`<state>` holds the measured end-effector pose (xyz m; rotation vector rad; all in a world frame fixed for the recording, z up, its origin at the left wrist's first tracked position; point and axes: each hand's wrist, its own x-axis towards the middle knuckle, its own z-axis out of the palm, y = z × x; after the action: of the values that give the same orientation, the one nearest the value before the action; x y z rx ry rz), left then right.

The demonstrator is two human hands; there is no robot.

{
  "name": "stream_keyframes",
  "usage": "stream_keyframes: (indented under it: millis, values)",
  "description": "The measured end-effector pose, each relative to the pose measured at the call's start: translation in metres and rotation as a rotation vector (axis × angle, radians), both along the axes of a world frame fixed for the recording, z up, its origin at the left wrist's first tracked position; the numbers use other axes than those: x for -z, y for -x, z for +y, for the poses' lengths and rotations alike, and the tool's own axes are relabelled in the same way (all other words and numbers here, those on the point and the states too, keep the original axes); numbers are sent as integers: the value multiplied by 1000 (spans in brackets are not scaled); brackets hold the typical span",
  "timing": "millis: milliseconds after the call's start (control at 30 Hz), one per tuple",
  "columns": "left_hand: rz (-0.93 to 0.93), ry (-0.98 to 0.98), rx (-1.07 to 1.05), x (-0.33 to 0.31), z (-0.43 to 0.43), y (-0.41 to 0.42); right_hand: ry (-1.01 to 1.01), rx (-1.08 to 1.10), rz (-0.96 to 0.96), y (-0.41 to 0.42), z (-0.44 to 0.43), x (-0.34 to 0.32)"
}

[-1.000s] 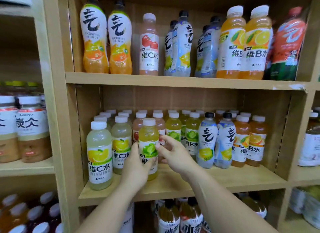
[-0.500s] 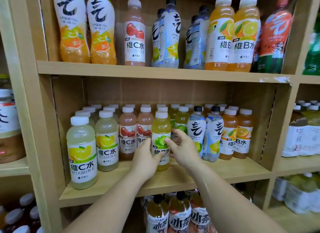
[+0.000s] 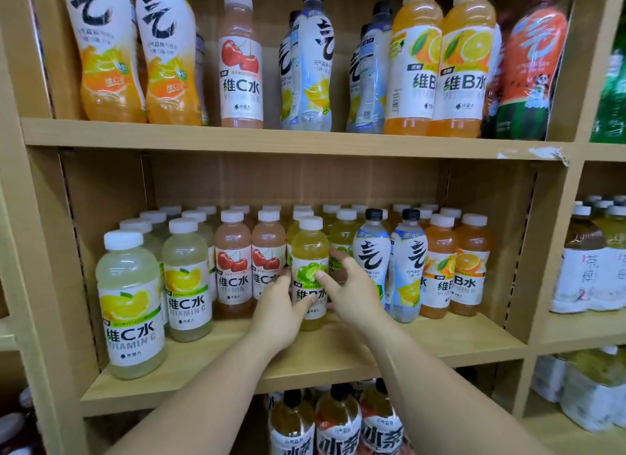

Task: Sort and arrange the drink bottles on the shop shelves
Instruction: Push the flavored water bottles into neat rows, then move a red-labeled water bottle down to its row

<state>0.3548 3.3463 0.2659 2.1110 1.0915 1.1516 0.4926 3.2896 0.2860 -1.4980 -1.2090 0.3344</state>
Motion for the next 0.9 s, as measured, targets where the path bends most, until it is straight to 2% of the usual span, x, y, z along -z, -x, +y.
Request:
stream_keyframes:
  millis: [67,167,267,333,400,467,567,700,900]
  values:
    - [13,-17,3,-5,-9,6,-23,46,-106,4,-9,-7]
    - [-33,-159,-47,-26,-30,24,-228,138,-276,17,-34,-35]
    - [-208,-481,-117,-80,-55,46,-548,101,-341,36,-60,-91]
    - [-317,-695,-150,-128,-68,63,-693,43,-330,48,-73,-138]
    - [-372,-794,-173,-178,-74,80,-718,-22,-287,60,-78,-185]
    - [-324,-836,-244,-221,-70,94,-653,-39,-308,70,-70,-225]
    - [-125,-740,-377,-271,-51,99,-444,-72,-374,85,-47,-267]
    - [57,-390,-323,-305,-14,84,-172,-103,-405,94,-5,-298]
    - [253,-217,-292,-313,7,73,-8,-135,-305,87,40,-307]
